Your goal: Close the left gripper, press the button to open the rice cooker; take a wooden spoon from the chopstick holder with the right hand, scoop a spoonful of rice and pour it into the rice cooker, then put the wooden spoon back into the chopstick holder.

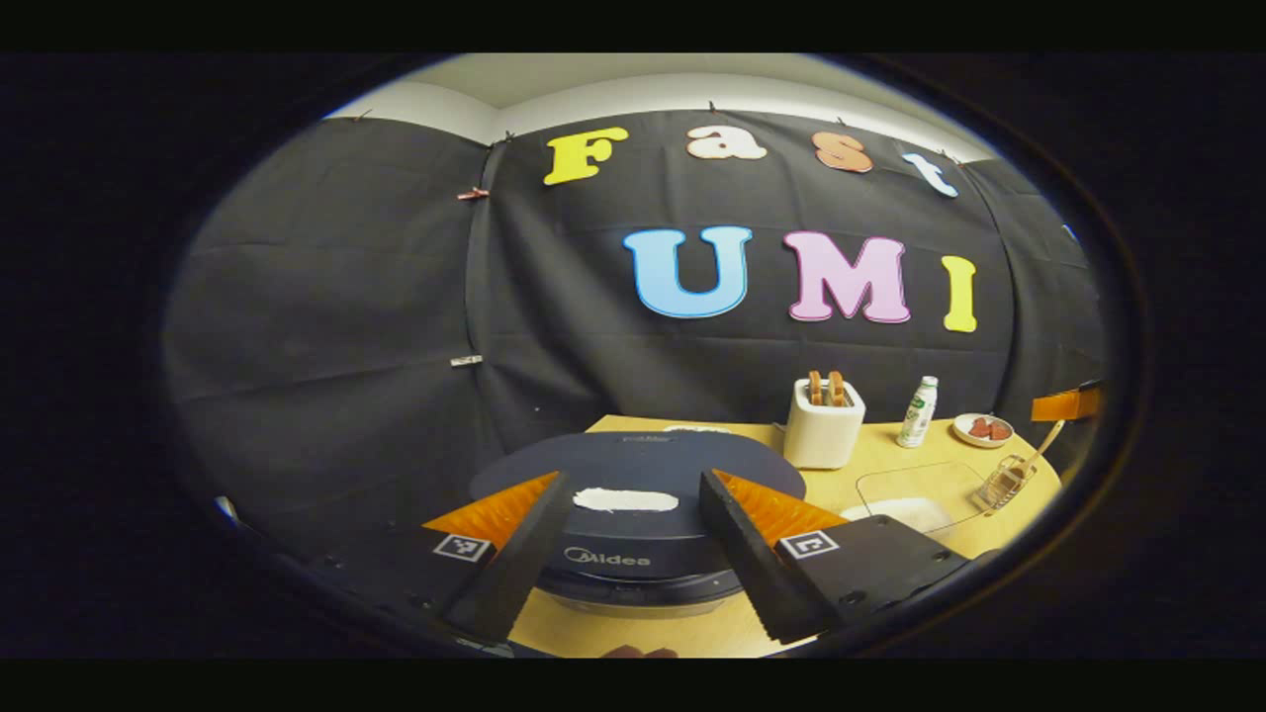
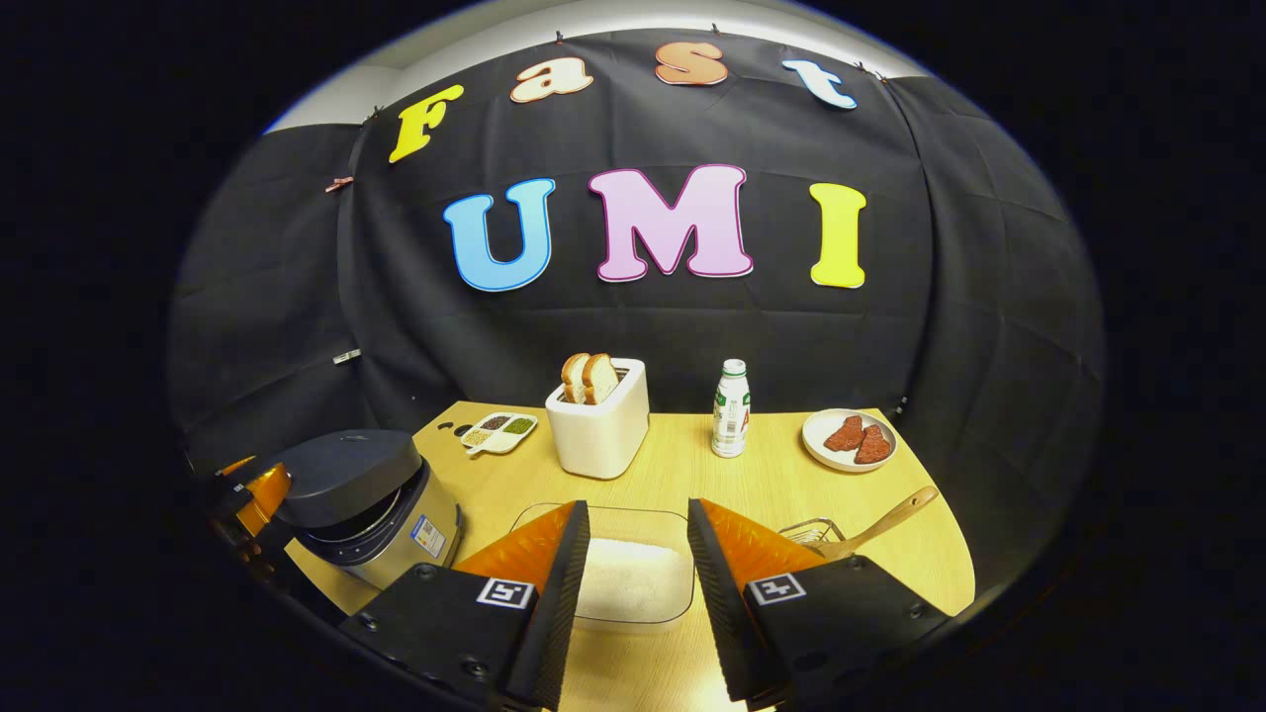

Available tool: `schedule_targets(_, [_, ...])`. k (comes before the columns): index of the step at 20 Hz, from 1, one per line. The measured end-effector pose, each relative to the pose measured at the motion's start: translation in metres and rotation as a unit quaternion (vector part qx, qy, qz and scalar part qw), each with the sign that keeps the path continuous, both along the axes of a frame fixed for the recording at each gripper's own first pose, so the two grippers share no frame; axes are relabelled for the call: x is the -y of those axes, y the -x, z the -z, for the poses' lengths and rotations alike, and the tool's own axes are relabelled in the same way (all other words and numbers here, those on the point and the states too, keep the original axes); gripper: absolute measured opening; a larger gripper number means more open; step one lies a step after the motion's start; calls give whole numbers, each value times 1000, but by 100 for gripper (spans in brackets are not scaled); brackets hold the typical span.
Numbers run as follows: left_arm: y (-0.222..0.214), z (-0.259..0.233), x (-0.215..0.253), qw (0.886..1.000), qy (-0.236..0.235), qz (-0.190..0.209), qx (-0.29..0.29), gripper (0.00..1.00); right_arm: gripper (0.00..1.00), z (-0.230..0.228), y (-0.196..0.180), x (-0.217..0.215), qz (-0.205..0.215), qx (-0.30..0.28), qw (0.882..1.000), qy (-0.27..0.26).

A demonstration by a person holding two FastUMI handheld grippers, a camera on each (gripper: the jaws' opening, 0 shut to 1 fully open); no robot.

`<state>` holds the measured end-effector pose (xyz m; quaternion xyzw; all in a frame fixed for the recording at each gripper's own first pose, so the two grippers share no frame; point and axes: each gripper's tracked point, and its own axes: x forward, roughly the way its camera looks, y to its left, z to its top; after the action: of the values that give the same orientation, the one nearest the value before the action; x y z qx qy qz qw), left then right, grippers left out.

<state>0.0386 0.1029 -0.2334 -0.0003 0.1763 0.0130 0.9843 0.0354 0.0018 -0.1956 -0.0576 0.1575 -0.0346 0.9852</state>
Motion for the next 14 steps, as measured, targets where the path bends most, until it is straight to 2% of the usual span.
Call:
schedule_targets(9, [12,40,1,1000,12,-6,-16,92,63,8,1,1,2,-10,1000,-2])
schedule_targets(10, [12,37,2,1000,12,-5,-3,92,63,9,0,1,2,-11,1000,-1])
schedule_targets(11, [15,38,2,1000,11,-5,-4,94,63,11,0,1,1,-13,1000,0])
schedule_targets(12, [14,38,1,1000,10,-6,-1,91,58,12,0,2,0,-15,1000,0])
schedule_targets(13, [14,37,1,1000,8,-6,2,92,63,12,0,2,0,-15,1000,-1])
schedule_targets(14, [13,40,0,1000,10,-10,4,92,63,13,-1,2,1,-16,1000,-3])
